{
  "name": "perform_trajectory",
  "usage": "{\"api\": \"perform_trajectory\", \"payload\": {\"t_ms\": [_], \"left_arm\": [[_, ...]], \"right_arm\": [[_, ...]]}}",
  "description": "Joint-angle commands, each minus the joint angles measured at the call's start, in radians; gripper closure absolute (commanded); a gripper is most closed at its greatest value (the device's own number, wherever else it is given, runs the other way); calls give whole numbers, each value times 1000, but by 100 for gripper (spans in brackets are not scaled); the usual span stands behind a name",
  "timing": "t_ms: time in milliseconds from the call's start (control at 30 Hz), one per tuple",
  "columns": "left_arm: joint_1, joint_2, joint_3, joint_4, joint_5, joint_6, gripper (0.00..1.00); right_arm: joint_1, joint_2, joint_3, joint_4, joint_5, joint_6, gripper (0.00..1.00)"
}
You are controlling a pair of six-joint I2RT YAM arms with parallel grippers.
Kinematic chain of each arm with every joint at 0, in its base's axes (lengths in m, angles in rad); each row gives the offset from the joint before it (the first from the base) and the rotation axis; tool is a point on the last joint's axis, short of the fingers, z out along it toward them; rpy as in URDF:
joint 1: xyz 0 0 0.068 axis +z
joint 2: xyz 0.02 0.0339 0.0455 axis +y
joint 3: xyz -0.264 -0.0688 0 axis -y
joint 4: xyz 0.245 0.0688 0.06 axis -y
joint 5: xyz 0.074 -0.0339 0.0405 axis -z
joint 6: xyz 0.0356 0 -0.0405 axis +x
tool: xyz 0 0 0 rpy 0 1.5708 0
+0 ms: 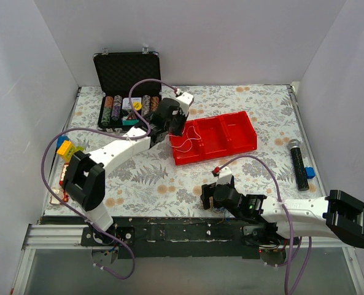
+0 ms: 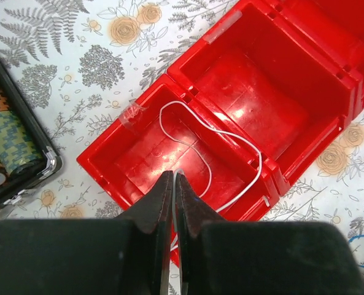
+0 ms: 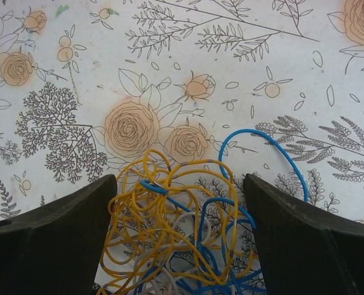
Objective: Untangle the cables
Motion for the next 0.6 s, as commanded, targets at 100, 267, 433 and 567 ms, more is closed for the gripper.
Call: {"api": "perform_trajectory", "payload": {"t_ms": [100, 267, 433, 567], "left_arm": [[-37, 126, 87, -16, -3, 11, 100], [-58, 186, 93, -56, 13, 31, 100], [-57, 179, 138, -90, 6, 60, 61], [-57, 137, 191, -116, 29, 90, 27]], "right_arm": [[3, 10, 41, -8, 18, 20, 8], [1, 1, 58, -28, 26, 14, 8], [0, -1, 58, -20, 20, 15, 8], [0, 4, 66, -17, 12, 14, 7]]}}
